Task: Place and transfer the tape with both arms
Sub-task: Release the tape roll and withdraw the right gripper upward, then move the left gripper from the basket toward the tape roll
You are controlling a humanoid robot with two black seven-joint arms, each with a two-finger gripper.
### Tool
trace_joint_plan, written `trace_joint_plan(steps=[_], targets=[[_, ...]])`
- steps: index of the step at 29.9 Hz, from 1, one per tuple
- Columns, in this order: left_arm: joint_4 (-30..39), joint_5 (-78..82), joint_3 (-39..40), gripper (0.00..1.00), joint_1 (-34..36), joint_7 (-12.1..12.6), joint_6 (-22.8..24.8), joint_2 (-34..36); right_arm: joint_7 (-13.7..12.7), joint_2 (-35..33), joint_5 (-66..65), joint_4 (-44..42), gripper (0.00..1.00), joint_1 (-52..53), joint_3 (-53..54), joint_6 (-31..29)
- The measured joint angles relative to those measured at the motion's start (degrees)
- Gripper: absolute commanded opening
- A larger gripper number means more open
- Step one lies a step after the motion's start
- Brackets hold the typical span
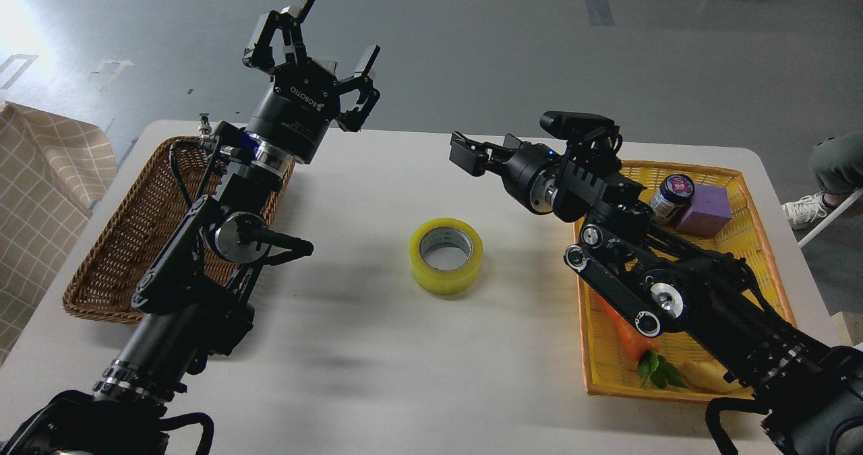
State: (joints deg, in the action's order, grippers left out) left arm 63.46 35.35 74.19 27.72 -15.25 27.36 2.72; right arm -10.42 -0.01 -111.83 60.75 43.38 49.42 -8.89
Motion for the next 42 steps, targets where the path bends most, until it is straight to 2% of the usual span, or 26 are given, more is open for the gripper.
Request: trace_joint_plan(steps=[5, 9, 16, 18, 22, 24, 33, 37, 42], targets=[[0.0, 0.5, -0.5, 0.98, 0.4, -0.6, 0.0, 0.8, 0.0, 0.0, 4.6, 5.8, 1.0, -0.8, 4.3, -0.4], [-0.1, 0.8, -0.7, 0.98, 0.7, -0.7, -0.6, 1.5, 0.2, -0.5, 16.6, 11.1, 1.0, -1.4, 5.6, -0.6], [-0.1, 1.0, -0.9, 0.98, 0.8, -0.5, -0.8, 1.9, 1.3, -9.7, 45.7, 16.9, 1.0, -3.2, 9.6, -1.7], [-0.1, 1.0, -0.9, 0.98, 0.8, -0.4, -0.6, 2.5, 3.1, -11.3, 49.4, 17.8, 1.0, -3.9, 11.7, -3.7], [-0.1, 1.2, -1.0, 0.98, 0.8, -0.4, -0.3, 4.2, 7.8, -12.5, 51.8, 20.3, 1.0, -7.6, 19.2, -10.1], [-0.1, 1.3, -1.2, 0.98, 1.1, -0.6, -0.1, 4.5, 9.0, -12.4, 52.0, 21.5, 1.0, -9.2, 22.9, -12.2], [0.5, 1.5, -1.6, 0.98, 1.5, -0.7, 0.5, 4.1, 11.2, -3.8, 52.2, 23.9, 1.0, -15.5, 38.1, -14.9], [0.6, 4.7, -1.9, 0.98, 1.9, -0.6, 0.0, 4.2, 12.7, -3.2, 53.7, 24.7, 1.0, -17.1, 41.0, -17.4], [1.0, 10.0, -1.9, 0.98, 2.0, -0.7, -0.9, 3.7, 13.0, -3.1, 57.6, 24.5, 1.0, -17.3, 41.5, -18.2]])
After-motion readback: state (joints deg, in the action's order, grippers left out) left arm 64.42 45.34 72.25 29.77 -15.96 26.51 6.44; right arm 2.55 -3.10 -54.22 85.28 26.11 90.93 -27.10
